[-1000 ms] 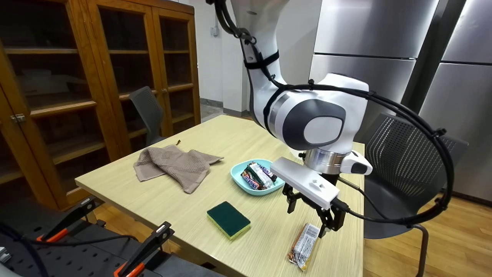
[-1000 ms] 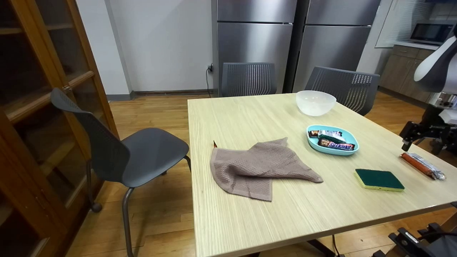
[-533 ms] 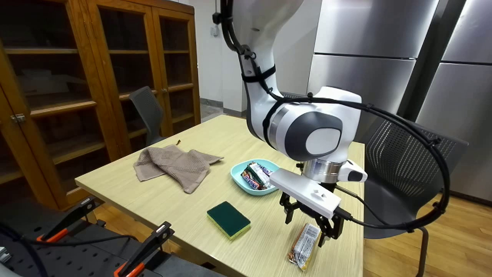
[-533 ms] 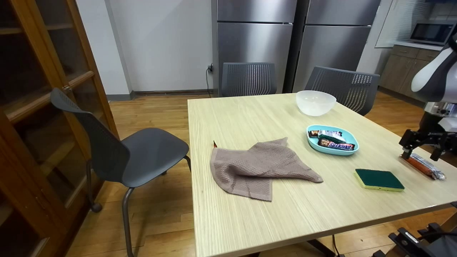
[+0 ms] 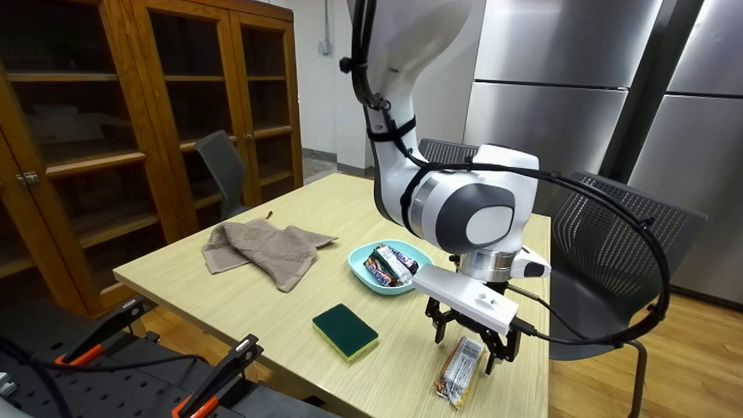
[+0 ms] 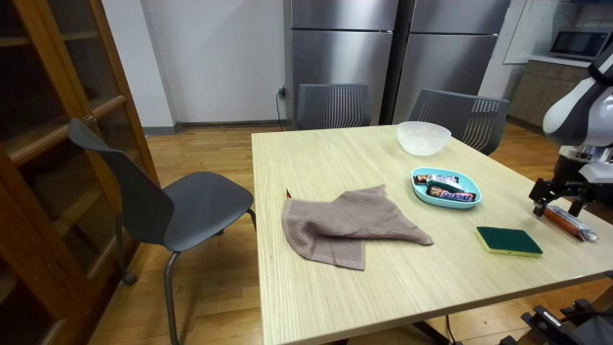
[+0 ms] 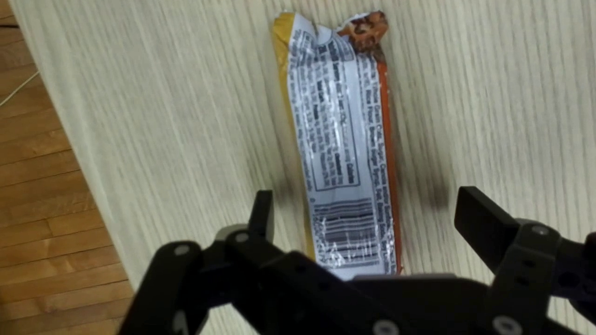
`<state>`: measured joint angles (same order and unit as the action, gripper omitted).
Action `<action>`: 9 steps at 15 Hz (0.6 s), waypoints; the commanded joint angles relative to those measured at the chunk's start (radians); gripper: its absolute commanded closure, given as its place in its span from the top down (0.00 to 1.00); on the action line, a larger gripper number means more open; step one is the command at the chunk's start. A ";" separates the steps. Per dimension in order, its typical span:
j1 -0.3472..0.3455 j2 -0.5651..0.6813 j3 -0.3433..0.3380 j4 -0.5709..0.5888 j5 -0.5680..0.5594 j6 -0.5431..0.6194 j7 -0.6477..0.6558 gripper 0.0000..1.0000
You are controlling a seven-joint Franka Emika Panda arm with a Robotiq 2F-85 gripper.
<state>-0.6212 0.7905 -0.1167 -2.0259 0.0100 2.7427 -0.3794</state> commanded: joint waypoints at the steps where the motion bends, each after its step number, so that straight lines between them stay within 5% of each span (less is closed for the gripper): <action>1: 0.000 0.015 0.001 0.026 -0.024 0.007 -0.017 1.00; 9: -0.020 -0.010 0.015 0.004 -0.032 0.027 -0.070 1.00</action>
<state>-0.6221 0.8007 -0.1160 -2.0087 -0.0003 2.7575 -0.4176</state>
